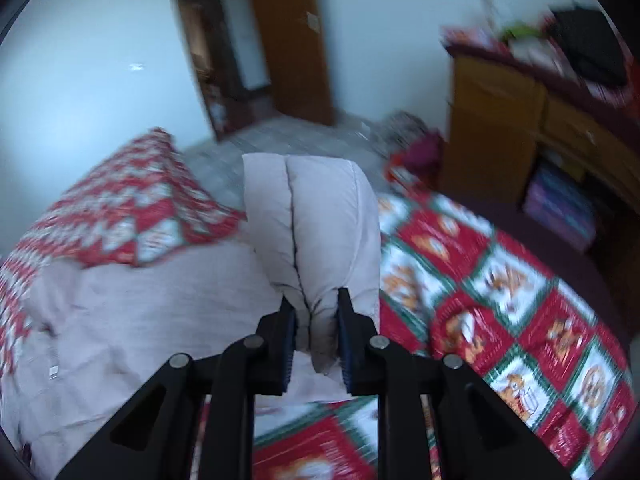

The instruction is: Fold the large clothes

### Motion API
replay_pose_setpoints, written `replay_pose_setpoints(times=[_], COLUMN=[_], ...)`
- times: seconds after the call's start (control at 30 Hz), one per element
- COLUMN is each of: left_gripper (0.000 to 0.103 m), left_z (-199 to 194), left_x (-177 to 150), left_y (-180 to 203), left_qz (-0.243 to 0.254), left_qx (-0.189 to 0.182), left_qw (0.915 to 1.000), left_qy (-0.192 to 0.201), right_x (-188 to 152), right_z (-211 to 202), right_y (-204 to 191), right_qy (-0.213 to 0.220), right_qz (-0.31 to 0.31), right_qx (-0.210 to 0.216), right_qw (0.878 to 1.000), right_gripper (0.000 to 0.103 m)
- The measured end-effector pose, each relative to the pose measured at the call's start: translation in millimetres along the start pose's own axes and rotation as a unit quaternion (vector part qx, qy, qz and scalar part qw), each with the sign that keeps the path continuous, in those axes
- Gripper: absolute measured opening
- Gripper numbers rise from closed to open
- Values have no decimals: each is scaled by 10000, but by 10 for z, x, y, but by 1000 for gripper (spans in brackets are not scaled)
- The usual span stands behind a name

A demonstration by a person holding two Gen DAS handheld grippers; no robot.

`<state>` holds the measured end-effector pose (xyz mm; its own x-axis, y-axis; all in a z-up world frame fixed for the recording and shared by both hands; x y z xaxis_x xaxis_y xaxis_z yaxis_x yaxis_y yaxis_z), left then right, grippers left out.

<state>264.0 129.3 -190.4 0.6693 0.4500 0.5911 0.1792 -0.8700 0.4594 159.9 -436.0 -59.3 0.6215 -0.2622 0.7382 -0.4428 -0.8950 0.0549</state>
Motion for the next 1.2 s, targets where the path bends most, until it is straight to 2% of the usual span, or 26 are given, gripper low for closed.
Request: replay_pose_setpoints(times=[0.03, 0.13, 0.3, 0.37, 0.53, 0.67, 0.83, 0.9, 0.93, 0.97, 1.03, 1.13, 1.2], left_gripper=[102, 102, 102, 102, 102, 102, 102, 102, 102, 102, 102, 102, 102], left_z=[-5, -20, -42, -45, -52, -54, -52, -52, -51, -50, -48, -50, -47], left_x=[2, 8, 18, 20, 20, 24, 28, 31, 31, 30, 26, 28, 27], left_y=[-8, -32, -66, -73, -86, -99, -114, -119, -120, -117, -115, -118, -113], left_qz=[-21, -86, -191, -217, -248, -268, -293, -299, -300, -300, -295, -291, -281], left_qx=[-32, -125, -278, -320, -386, -435, -497, -510, -517, -520, -514, -503, -482], left_qw=[10000, 9999, 9994, 9992, 9989, 9987, 9983, 9982, 9982, 9982, 9982, 9983, 9984], left_qy=[4, 11, 20, 24, 29, 30, 34, 32, 31, 31, 28, 24, 19], right_x=[64, 244, 266, 158, -229, -527, -788, -848, -843, -849, -793, -619, -433], right_z=[-73, -415, -574, -508, -104, 267, 439, 463, 464, 453, 384, 176, -44], right_y=[-91, -695, -1843, -2332, -3275, -3758, -4053, -4116, -4135, -4147, -4079, -3878, -3578], right_qy=[71, 344, 503, 370, -74, -403, -736, -733, -705, -693, -729, -414, 120], right_qz=[-84, -496, -1195, -1490, -2014, -2162, -2261, -2440, -2520, -2566, -2490, -2225, -2113], right_qx=[91, 619, 1590, 1972, 2386, 2510, 2841, 2878, 2886, 3038, 3348, 3629, 3573], right_qw=[9999, 9963, 9787, 9683, 9500, 9427, 9289, 9232, 9210, 9149, 9059, 9039, 9097], right_gripper=[21, 21, 21, 21, 21, 21, 22, 28, 37, 60, 88, 89, 88])
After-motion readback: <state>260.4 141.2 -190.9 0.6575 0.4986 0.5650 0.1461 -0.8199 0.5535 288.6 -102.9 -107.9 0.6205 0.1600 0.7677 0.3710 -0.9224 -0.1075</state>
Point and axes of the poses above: each gripper's, at about its wrist camera, not at the fingertips, and z roughly the way its jaws point, y to its right, x to its top, the point moved 1 cm from there along z, roughly the way its jaws point, and after that the axes turned 15 degrees about -z, right-handed, at the moved point
